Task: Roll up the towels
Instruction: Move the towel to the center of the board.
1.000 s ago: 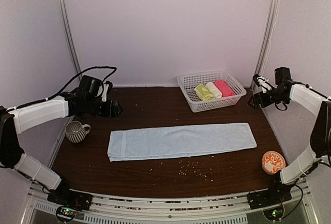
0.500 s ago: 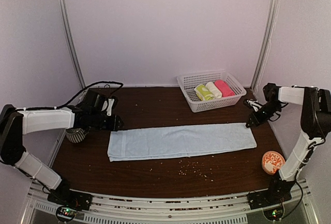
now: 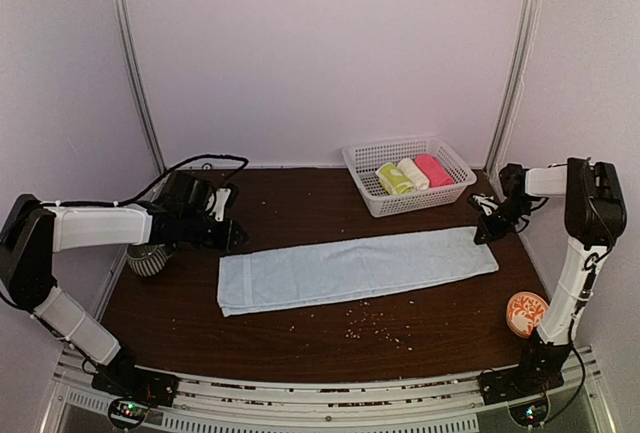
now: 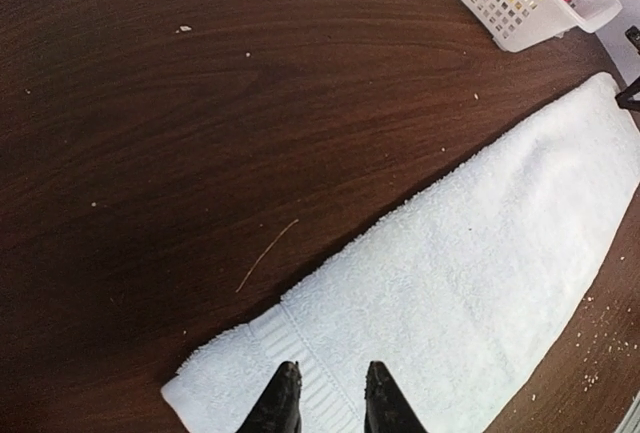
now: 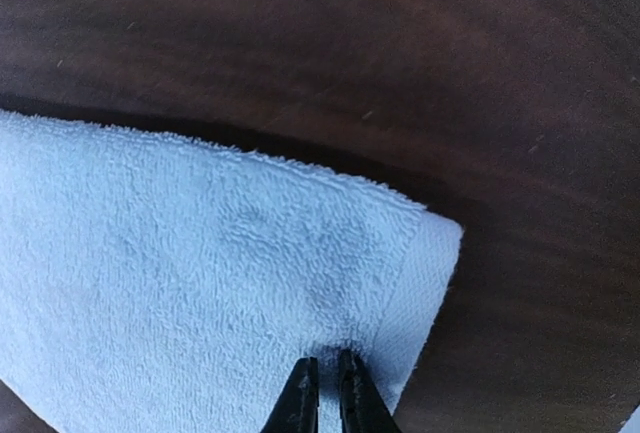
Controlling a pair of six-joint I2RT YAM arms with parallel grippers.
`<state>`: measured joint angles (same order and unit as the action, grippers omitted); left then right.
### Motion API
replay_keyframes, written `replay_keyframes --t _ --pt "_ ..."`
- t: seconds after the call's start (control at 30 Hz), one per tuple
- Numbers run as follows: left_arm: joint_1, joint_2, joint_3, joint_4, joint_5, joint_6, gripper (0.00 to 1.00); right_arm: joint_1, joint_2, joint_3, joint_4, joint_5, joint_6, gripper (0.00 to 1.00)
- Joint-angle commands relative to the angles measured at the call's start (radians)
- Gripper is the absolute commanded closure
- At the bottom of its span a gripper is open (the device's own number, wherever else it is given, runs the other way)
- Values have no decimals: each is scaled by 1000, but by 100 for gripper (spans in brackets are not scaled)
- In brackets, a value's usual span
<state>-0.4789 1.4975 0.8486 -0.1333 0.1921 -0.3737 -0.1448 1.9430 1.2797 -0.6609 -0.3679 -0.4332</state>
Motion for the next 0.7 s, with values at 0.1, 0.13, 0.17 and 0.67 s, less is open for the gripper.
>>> replay_keyframes --t 0.1,0.13,0.17,0.67 --pt "-20 30 4 59 32 -14 73 -36 68 171 -52 5 -5 88" --pt "-21 34 6 53 35 -14 73 -38 54 173 -67 -6 -5 86" --pt "-23 35 10 43 35 -14 72 -43 33 167 -76 -16 -4 84" --pt "-86 116 65 -71 -37 15 47 -91 8 101 -89 9 11 60"
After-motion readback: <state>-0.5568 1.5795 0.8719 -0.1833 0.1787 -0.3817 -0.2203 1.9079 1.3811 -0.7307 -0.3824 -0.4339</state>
